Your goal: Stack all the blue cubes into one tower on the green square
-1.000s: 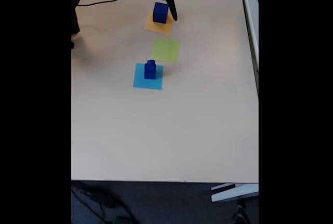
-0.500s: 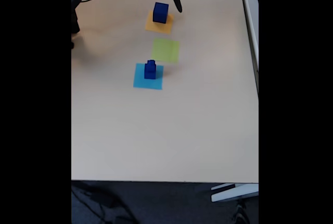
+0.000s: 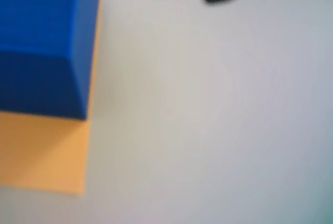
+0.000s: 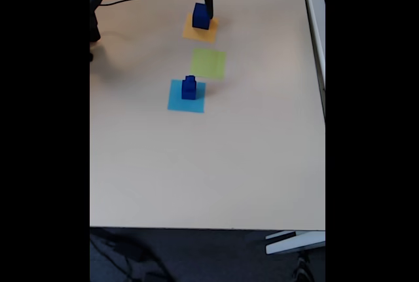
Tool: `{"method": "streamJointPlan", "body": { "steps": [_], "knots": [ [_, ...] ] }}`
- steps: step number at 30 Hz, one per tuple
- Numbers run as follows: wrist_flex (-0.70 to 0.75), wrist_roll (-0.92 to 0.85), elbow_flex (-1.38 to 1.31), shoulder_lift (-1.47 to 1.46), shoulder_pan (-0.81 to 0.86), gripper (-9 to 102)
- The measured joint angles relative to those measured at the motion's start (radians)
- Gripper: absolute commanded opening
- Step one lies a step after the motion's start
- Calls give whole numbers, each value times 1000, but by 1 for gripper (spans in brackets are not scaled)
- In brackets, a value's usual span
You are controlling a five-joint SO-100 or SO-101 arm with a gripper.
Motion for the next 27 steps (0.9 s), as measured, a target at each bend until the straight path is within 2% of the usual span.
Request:
{"method": "streamJointPlan", "body": {
  "steps": [8, 27],
  "knots": [
    [123, -35, -72, -61, 23, 57],
    [155, -57, -184, -183, -9, 54]
  ]
}}
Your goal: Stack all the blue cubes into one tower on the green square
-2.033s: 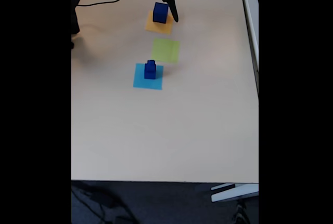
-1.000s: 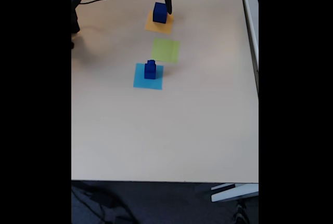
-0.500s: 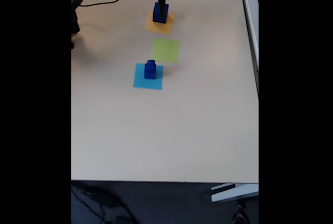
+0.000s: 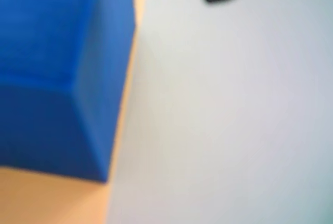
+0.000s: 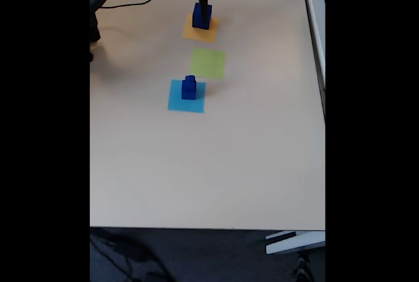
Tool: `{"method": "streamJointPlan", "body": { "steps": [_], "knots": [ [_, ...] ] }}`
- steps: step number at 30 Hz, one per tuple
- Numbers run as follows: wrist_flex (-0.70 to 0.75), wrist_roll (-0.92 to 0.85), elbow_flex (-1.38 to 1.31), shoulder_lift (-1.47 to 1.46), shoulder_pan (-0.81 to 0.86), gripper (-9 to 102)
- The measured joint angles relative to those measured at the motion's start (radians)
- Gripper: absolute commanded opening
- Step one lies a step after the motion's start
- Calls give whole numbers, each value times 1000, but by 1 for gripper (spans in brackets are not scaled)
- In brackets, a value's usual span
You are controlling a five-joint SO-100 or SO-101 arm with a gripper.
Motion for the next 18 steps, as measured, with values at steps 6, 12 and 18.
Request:
{"method": "streamJointPlan", "body": {
  "steps": [6, 12, 18],
  "knots": [
    [28, 0, -2, -6, 6, 51],
    [75, -15, -2, -6, 20, 48],
    [81, -40, -2, -6, 38, 41]
  ]
}}
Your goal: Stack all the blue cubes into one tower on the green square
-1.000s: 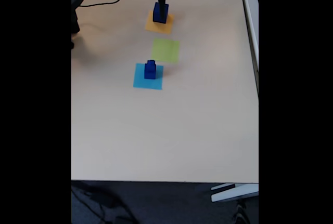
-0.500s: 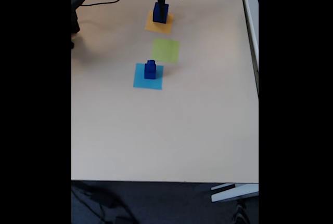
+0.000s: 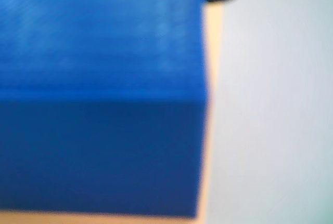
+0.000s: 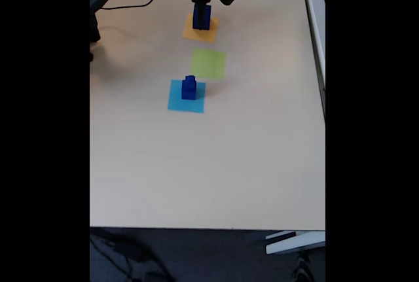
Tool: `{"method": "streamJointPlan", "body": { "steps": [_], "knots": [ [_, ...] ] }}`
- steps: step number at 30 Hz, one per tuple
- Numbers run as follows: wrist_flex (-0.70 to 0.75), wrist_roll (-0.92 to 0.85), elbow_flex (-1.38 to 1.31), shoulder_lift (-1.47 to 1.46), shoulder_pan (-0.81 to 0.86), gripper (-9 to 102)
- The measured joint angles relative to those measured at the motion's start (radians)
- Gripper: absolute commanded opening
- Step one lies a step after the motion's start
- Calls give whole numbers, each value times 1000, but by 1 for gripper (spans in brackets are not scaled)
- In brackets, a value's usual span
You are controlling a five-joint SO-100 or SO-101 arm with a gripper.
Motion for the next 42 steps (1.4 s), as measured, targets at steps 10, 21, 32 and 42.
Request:
{"method": "streamJointPlan", "body": {
  "steps": [10, 21, 32, 42],
  "knots": [
    [0, -14, 0, 0, 12, 28],
    [0, -34, 0, 0, 14, 21],
    [-2, -35, 0, 0, 17, 14],
    [-17, -121, 55, 52, 77, 12]
  ]
}}
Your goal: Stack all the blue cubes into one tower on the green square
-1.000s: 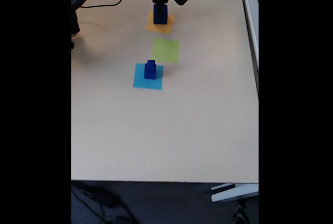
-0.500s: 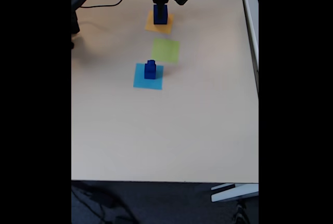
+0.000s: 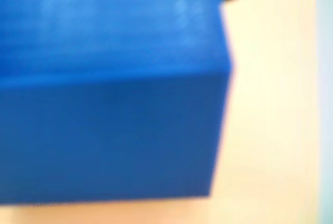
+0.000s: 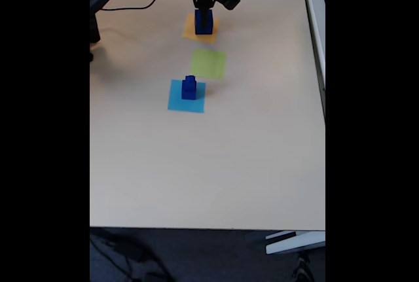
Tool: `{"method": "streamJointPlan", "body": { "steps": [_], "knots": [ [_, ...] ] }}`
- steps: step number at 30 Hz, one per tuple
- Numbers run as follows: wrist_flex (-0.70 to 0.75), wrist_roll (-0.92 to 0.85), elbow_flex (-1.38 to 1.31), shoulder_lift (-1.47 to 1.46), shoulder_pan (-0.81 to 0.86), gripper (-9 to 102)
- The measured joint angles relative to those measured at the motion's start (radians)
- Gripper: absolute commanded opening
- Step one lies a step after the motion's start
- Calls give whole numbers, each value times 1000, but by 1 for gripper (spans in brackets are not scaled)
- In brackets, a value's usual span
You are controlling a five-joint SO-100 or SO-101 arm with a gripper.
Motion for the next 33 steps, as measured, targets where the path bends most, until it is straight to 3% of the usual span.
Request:
{"method": "streamJointPlan", "body": {
  "steps": [5, 24, 33],
  "knots": [
    [-2, -54, 32, 58, 32, 8],
    [-2, -285, 158, 153, 238, 11],
    [-38, -316, 170, 155, 301, 12]
  ]
}}
